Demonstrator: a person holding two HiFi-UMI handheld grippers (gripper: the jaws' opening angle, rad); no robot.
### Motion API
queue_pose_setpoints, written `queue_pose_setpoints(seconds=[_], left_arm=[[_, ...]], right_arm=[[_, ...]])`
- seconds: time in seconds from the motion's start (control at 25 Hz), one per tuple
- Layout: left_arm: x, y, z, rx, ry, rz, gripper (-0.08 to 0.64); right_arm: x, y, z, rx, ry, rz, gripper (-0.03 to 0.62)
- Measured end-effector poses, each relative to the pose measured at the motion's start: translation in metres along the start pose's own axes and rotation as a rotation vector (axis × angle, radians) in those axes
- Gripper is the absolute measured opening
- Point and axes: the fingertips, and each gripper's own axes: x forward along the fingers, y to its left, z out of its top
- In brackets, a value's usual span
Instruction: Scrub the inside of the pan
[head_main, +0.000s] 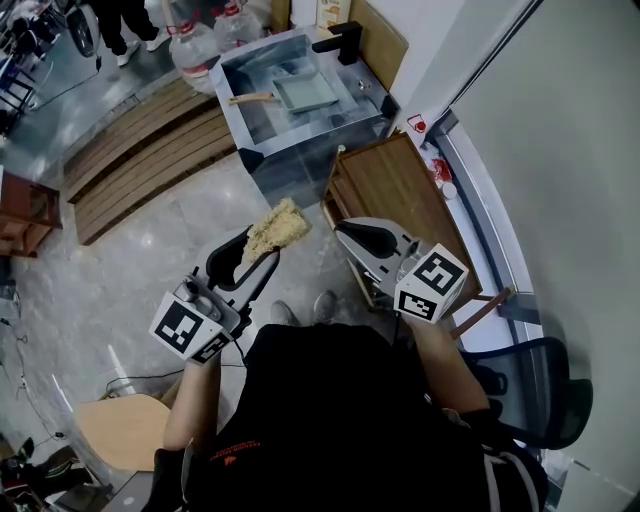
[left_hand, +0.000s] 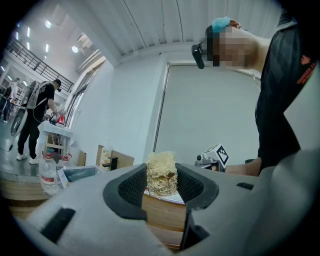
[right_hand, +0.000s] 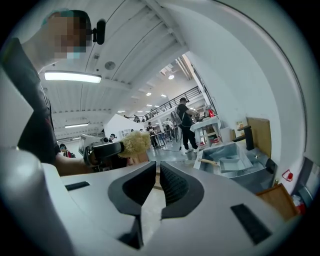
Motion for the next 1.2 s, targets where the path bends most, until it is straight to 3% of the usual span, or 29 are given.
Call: queue_pose_setpoints(seconds=[0.48, 0.72, 1.2], left_arm=[[0.025, -0.004, 0.006, 0.019, 0.022, 0.019, 0.176], [0.03, 0.009, 0.011, 0.019, -0.007, 0.027, 0.176], [0.054, 0.077, 0.007, -0.009, -0.024, -0.004, 0.176]], right_arm=[[-0.03, -0.024, 0.013, 0.0, -0.036, 0.032, 0.006], [-0.027, -0.039, 0.012, 0.002, -0.029, 0.01, 0.006], [0.019, -0.077, 0.017, -0.01, 0.01, -0.054, 0.006]])
